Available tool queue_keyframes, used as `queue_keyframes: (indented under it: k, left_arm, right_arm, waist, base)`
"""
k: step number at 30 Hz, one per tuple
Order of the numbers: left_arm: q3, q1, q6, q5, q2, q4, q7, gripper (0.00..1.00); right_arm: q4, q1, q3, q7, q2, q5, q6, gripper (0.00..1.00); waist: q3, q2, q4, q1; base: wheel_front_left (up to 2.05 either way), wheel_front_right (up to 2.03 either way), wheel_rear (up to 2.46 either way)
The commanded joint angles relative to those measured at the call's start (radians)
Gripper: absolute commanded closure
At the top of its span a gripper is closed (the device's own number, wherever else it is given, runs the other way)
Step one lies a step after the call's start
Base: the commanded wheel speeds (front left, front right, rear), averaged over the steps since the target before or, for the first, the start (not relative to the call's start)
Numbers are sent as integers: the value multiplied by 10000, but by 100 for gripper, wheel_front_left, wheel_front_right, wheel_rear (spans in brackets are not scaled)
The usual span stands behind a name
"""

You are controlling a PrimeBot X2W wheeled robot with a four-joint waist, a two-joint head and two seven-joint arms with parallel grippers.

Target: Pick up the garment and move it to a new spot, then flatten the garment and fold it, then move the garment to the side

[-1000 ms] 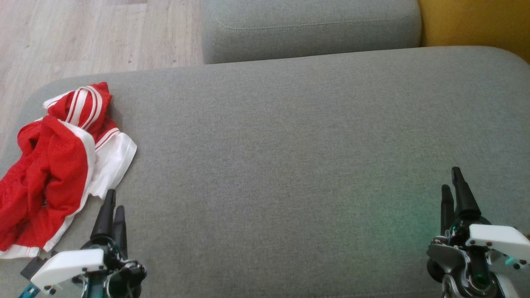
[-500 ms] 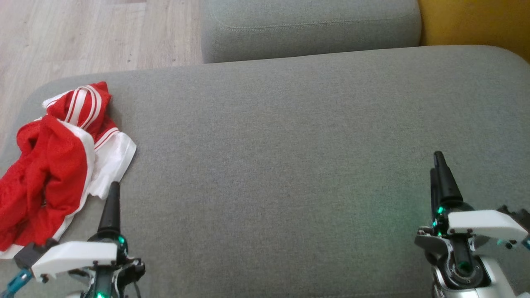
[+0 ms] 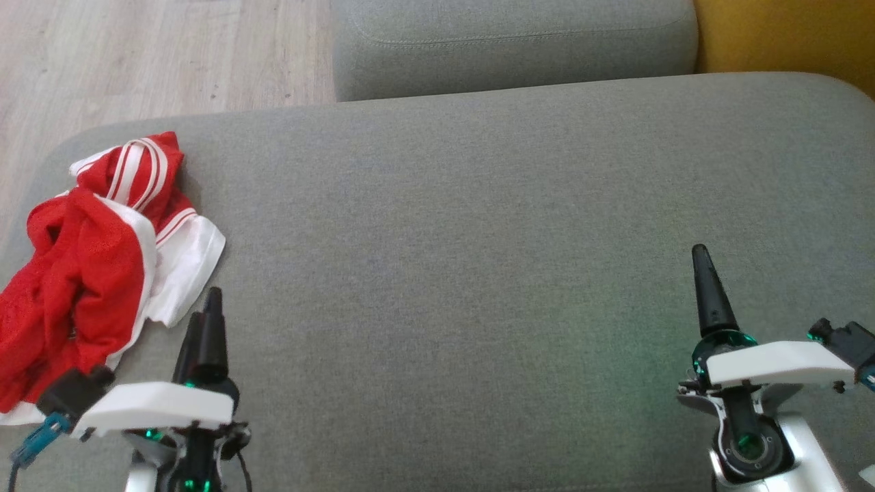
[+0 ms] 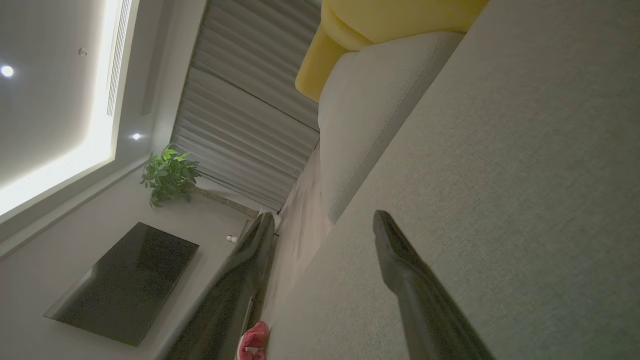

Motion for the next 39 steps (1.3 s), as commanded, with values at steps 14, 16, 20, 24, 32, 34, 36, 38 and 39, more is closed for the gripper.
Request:
queue_keyframes:
  k: [14, 16, 20, 24, 32, 34, 36, 38, 39]
  left_arm:
    - [-378, -660, 460, 2612, 302, -421, -490, 0]
    - [-394, -662, 545, 2842, 311, -374, -549, 0]
    - [-428, -687, 672, 3281, 321, -354, -666, 0]
    - [-463, -678, 760, 3719, 332, -306, -783, 0]
    - [-516, -715, 901, 4523, 345, -372, -987, 0]
    - [-524, -723, 929, 4742, 345, -410, -1045, 0]
    - [-547, -743, 969, 5097, 346, -445, -1133, 0]
    - [-563, -749, 1001, 5337, 345, -467, -1192, 0]
    - [-572, -748, 1017, 5453, 342, -478, -1221, 0]
  right_arm:
    - [-89, -781, 360, -545, -71, -2697, -4, 0]
    - [-64, -812, 432, -604, -73, -2980, -4, 0]
    - [26, -876, 580, -722, -85, -3497, -4, 0]
    - [95, -933, 652, -840, -87, -3979, -5, 0]
    - [180, -1035, 675, -1046, -50, -4808, -5, 0]
    - [222, -1059, 716, -1105, -51, -5027, -5, 0]
    - [275, -1091, 807, -1193, -64, -5348, -5, 0]
    - [304, -1121, 884, -1252, -76, -5561, -5, 0]
    - [323, -1134, 921, -1282, -82, -5665, -6, 0]
  waist:
    - [-65, 0, -24, 0]
    - [-81, 0, -26, 0]
    - [-106, 0, -26, 0]
    - [-132, 0, -34, 0]
    - [-147, 0, -69, 0]
    - [-148, 0, -71, 0]
    - [-148, 0, -66, 0]
    - [-160, 0, -67, 0]
    - [-171, 0, -67, 0]
  base:
    - [0, 0, 0]
    - [0, 0, 0]
    - [0, 0, 0]
    - [0, 0, 0]
    - [0, 0, 0]
    - [0, 0, 0]
    - [0, 0, 0]
    - [0, 0, 0]
    - [0, 0, 0]
